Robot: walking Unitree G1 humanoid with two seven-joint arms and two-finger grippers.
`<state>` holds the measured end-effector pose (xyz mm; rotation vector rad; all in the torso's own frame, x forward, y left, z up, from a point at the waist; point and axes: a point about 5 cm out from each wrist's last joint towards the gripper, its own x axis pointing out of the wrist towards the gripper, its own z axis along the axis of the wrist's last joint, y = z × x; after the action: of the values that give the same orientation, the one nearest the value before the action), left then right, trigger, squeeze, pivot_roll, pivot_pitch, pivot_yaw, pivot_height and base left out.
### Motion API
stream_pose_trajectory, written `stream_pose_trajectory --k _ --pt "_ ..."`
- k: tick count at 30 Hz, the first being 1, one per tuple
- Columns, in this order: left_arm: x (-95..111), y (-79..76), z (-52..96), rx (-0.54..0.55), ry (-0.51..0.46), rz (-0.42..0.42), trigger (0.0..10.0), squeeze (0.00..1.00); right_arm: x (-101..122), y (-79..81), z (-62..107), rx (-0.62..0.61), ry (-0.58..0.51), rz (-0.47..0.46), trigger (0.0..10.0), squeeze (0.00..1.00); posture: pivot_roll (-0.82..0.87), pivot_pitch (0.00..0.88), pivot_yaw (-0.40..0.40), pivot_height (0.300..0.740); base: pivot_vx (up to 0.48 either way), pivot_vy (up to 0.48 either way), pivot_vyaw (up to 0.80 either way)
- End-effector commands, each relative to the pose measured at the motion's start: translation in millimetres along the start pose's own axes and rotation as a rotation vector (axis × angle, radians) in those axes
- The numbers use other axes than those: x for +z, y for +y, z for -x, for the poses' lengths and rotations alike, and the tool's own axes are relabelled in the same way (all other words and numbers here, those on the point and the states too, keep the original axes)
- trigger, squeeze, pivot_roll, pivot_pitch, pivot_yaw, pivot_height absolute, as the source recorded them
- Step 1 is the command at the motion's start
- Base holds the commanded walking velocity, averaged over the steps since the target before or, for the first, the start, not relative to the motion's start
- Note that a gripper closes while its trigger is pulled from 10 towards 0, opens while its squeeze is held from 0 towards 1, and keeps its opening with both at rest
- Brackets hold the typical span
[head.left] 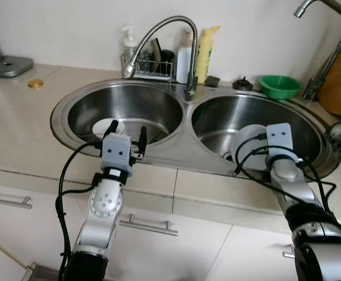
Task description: Kitchen organization
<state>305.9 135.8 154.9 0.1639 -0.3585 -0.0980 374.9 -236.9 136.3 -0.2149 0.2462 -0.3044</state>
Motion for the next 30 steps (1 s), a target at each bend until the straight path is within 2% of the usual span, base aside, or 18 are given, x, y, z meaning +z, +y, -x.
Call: stream_pose_trajectory --k 1,6,7,8,15,20,23,26,27,28,29,30 --pt "1.0 1.1 -1.3 0.003 -0.001 -0.008 10.0 0.00 -33.1 7.3 3.4 0.029 0.187 -0.131 10.0 0.00 0.03 0.000 -0.032 0.740 0.000 0.000 0.00" --pt "0.8 1.9 -1.0 0.005 0.001 -0.010 10.0 0.00 -38.1 9.7 4.3 0.047 0.223 -0.190 10.0 0.00 0.03 0.000 -0.032 0.740 0.000 0.000 0.00" --pt "0.4 1.8 -0.7 0.004 0.003 -0.010 10.0 0.00 -39.2 10.9 4.7 0.057 0.231 -0.202 10.0 0.13 0.02 0.000 -0.031 0.740 0.000 0.000 0.00" --pt "-0.7 0.5 -0.2 0.002 0.009 -0.009 10.0 0.00 -41.0 14.1 5.7 0.073 0.240 -0.236 10.0 1.00 0.02 0.000 -0.030 0.740 0.000 0.000 0.00" --pt "-0.5 -0.6 -0.3 0.002 0.006 -0.002 10.0 0.00 -33.9 11.0 4.1 0.057 0.194 -0.282 10.0 1.00 0.02 0.000 -0.030 0.740 0.000 0.000 0.00" --pt "-1.2 -0.9 -0.3 0.006 0.012 0.001 10.0 0.00 -22.1 6.2 3.0 0.040 0.106 -0.235 10.0 1.00 0.01 0.000 -0.029 0.740 0.000 0.000 0.00" --pt "-1.4 -1.7 -0.5 0.008 0.013 0.012 10.0 0.00 3.0 2.7 3.8 0.024 -0.061 -0.168 10.0 1.00 0.01 0.000 -0.030 0.740 0.000 0.000 0.00" --pt "-0.6 -2.7 -0.2 0.004 0.008 0.017 10.0 0.00 23.8 0.2 7.2 0.006 -0.195 -0.175 10.0 1.00 0.01 0.000 -0.030 0.740 0.000 0.000 0.00" --pt "-0.5 -3.4 0.1 0.001 0.006 0.019 10.0 0.00 41.3 -2.4 12.5 -0.017 -0.321 -0.165 10.0 1.00 0.01 0.000 -0.030 0.740 0.000 0.000 0.00" --pt "-0.5 -3.4 0.1 0.001 0.006 0.019 10.0 0.00 41.3 -2.4 12.5 -0.017 -0.321 -0.165 10.0 1.00 0.01 0.000 -0.030 0.740 0.000 0.000 0.00" --pt "-0.5 -3.8 0.1 -0.002 0.006 0.021 10.0 0.00 53.9 -4.2 17.7 -0.045 -0.414 -0.134 10.0 1.00 0.01 0.000 -0.028 0.740 0.000 0.000 0.00" --pt "-0.6 -4.1 0.2 -0.004 0.006 0.023 10.0 0.00 60.3 -4.5 20.8 -0.056 -0.461 -0.124 10.0 1.00 0.01 0.000 -0.028 0.740 0.000 0.000 0.00"
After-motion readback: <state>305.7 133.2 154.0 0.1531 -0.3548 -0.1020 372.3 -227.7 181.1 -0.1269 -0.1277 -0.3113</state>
